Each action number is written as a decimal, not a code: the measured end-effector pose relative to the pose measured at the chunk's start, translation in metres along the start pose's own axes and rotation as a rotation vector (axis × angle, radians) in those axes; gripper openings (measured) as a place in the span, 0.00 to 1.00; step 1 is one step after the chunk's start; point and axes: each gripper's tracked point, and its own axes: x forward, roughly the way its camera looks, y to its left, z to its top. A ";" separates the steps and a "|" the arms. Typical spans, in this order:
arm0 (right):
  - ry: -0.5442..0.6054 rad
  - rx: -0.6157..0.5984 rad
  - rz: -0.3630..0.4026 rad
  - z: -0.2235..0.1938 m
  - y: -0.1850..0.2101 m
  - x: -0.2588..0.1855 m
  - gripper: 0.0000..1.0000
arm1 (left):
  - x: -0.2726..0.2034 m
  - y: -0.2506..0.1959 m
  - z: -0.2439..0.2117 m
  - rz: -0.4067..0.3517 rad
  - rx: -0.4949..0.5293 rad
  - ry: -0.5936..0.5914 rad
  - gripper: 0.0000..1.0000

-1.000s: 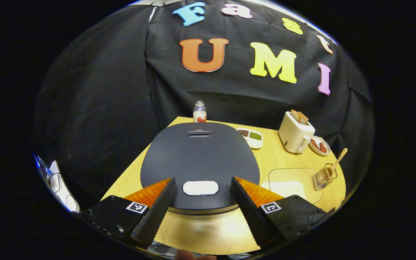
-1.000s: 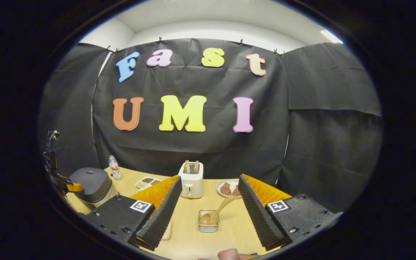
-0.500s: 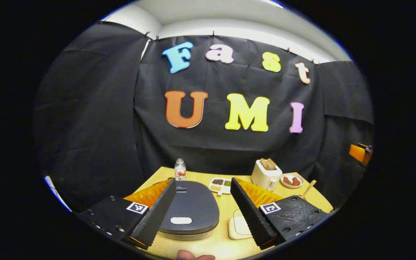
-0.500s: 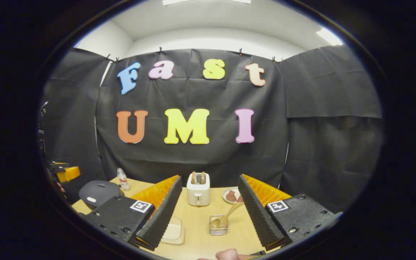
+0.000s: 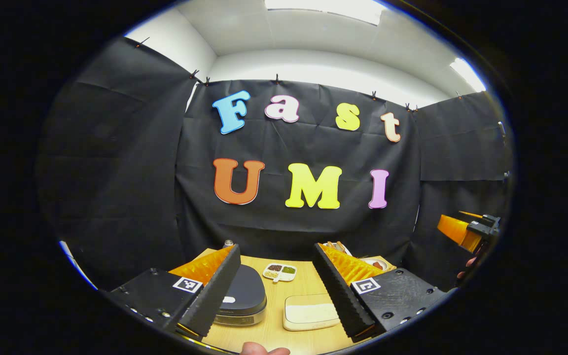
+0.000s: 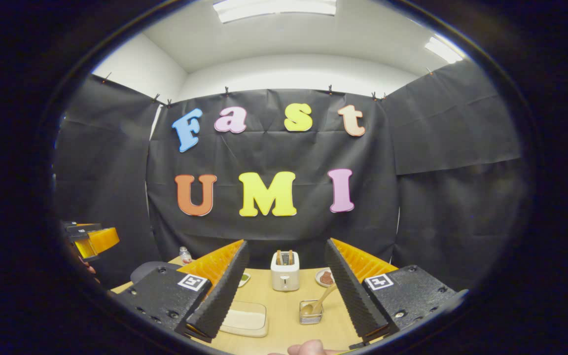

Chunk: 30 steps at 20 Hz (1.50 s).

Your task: Close the left gripper, press the button to open the rice cooker; take a wooden spoon from the chopstick holder with the right hand, scoop a spoonful of rice and pour it into the rice cooker, then put the wooden spoon back into the chopstick holder.

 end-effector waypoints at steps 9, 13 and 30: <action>0.009 0.002 0.088 -0.028 -0.009 -0.049 1.00 | -0.057 -0.062 -0.005 -0.043 0.051 -0.012 0.94; 0.026 0.017 0.077 -0.029 -0.011 -0.058 0.99 | -0.064 -0.067 -0.006 -0.039 0.034 -0.011 0.95; 0.058 0.043 0.025 -0.041 0.001 -0.059 1.00 | -0.069 -0.052 -0.020 -0.077 0.090 0.012 0.95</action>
